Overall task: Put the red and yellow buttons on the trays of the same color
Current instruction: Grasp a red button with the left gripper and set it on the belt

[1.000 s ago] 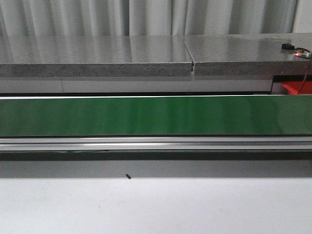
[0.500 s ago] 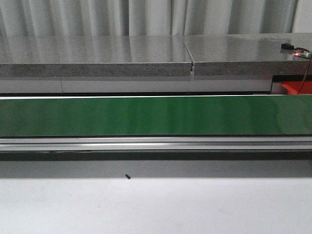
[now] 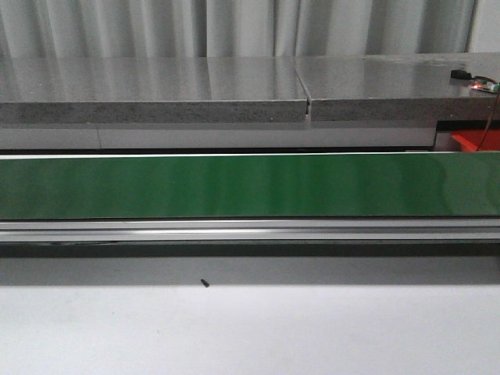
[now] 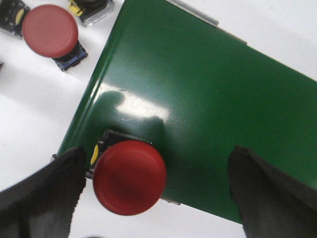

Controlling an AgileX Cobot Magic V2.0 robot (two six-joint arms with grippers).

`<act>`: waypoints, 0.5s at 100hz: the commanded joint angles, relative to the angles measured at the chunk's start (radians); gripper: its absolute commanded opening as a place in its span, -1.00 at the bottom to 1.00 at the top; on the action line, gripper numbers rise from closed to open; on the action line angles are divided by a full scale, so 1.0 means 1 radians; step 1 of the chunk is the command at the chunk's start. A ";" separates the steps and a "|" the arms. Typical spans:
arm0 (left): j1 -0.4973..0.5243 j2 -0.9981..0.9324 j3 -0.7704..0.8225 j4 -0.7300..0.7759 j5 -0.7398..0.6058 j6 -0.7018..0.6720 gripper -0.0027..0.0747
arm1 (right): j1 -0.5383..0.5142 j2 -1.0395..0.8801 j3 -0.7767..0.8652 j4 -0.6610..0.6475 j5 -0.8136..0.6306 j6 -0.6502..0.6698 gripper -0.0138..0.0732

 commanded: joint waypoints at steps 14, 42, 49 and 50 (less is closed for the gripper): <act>-0.003 -0.071 -0.066 0.001 -0.014 0.005 0.50 | 0.002 0.007 -0.026 0.000 -0.071 0.001 -0.82; 0.053 -0.071 -0.088 0.055 -0.015 -0.026 0.50 | 0.002 0.007 -0.026 0.000 -0.071 0.001 -0.82; 0.096 -0.069 -0.088 0.055 -0.007 -0.026 0.50 | 0.002 0.007 -0.026 0.000 -0.071 0.001 -0.82; 0.106 -0.069 -0.088 0.055 -0.007 -0.026 0.50 | 0.002 0.007 -0.026 0.000 -0.071 0.001 -0.82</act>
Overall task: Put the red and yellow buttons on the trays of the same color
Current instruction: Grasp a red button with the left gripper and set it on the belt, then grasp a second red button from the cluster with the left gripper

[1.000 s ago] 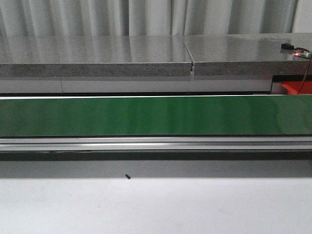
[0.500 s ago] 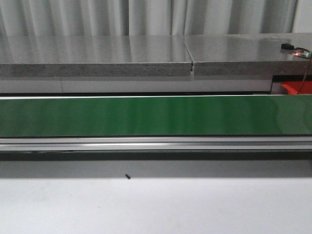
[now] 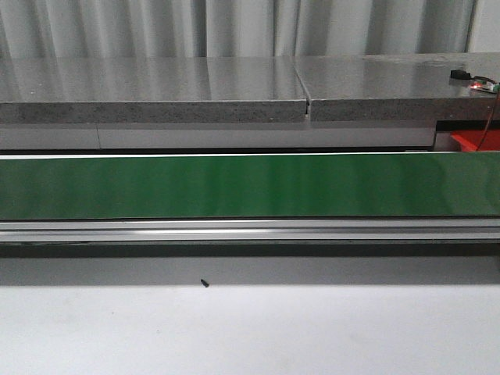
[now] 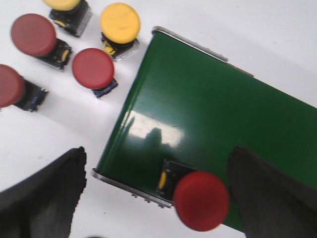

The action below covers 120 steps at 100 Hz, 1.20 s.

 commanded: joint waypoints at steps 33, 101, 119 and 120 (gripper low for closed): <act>0.239 0.026 -0.032 -0.007 0.004 -0.008 0.50 | 0.002 0.007 -0.026 0.000 -0.071 0.001 -0.82; 0.252 0.292 -0.066 0.019 -0.102 0.184 0.48 | 0.002 0.007 -0.026 0.000 -0.071 0.001 -0.82; 0.252 0.302 -0.066 0.012 -0.185 0.200 0.48 | 0.002 0.007 -0.026 0.000 -0.071 0.001 -0.82; 0.252 0.304 -0.066 0.012 -0.191 0.200 0.48 | 0.002 0.007 -0.026 0.000 -0.071 0.001 -0.82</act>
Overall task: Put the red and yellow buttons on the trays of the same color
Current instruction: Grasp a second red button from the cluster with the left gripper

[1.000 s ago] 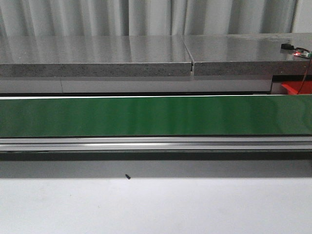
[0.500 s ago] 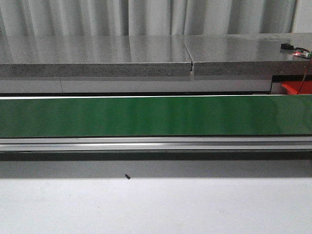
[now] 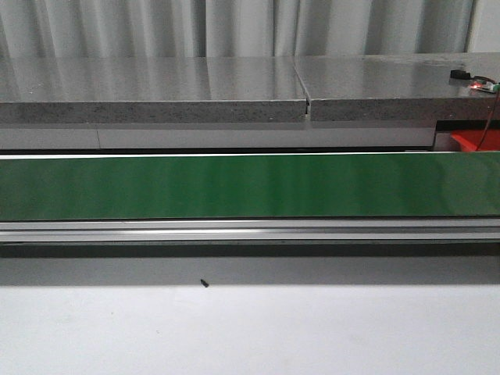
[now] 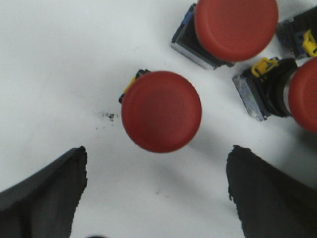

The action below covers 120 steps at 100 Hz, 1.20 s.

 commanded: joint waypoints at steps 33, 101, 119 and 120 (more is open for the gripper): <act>0.002 0.023 -0.037 -0.058 -0.115 0.007 0.40 | 0.002 0.007 -0.026 0.000 -0.071 0.001 -0.82; 0.004 -0.109 0.047 -0.092 -0.126 0.002 -0.52 | 0.002 0.007 -0.026 0.000 -0.071 0.001 -0.82; 0.002 -0.279 0.204 -0.129 -0.182 -0.001 -0.52 | 0.002 0.007 -0.026 0.000 -0.071 0.001 -0.82; 0.002 -0.285 0.214 -0.129 -0.182 -0.001 -0.52 | 0.002 0.007 -0.026 0.000 -0.071 0.001 -0.82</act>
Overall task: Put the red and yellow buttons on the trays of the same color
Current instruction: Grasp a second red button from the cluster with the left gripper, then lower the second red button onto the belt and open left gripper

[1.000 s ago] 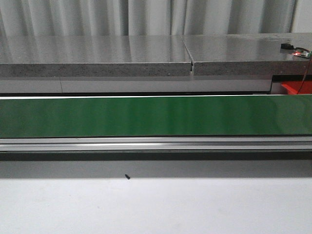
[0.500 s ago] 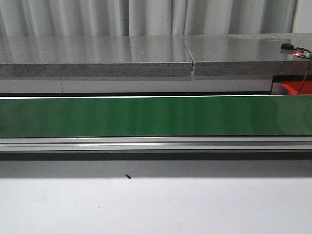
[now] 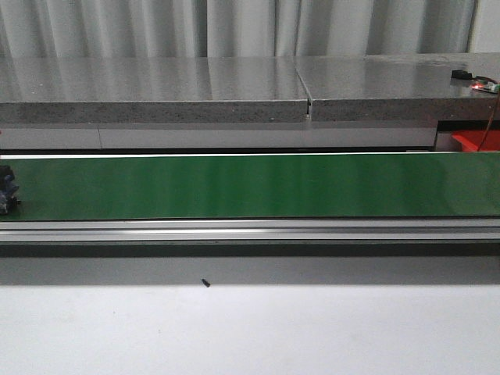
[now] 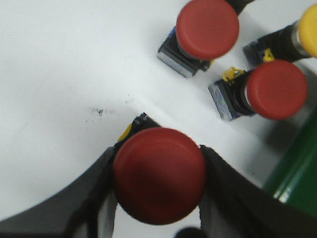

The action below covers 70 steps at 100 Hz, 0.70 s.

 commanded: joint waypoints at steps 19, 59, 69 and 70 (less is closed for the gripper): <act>0.000 -0.267 0.101 -0.034 -0.045 -0.006 -0.52 | 0.002 0.007 -0.026 0.000 -0.071 0.001 -0.82; -0.182 -0.373 0.103 -0.033 0.008 -0.004 -0.52 | 0.002 0.007 -0.026 0.000 -0.071 0.001 -0.82; -0.254 -0.356 0.103 -0.021 0.000 -0.004 -0.52 | 0.002 0.007 -0.026 0.000 -0.071 0.001 -0.82; -0.257 -0.354 0.103 -0.021 0.000 -0.004 -0.52 | 0.002 0.007 -0.026 0.000 -0.071 0.001 -0.82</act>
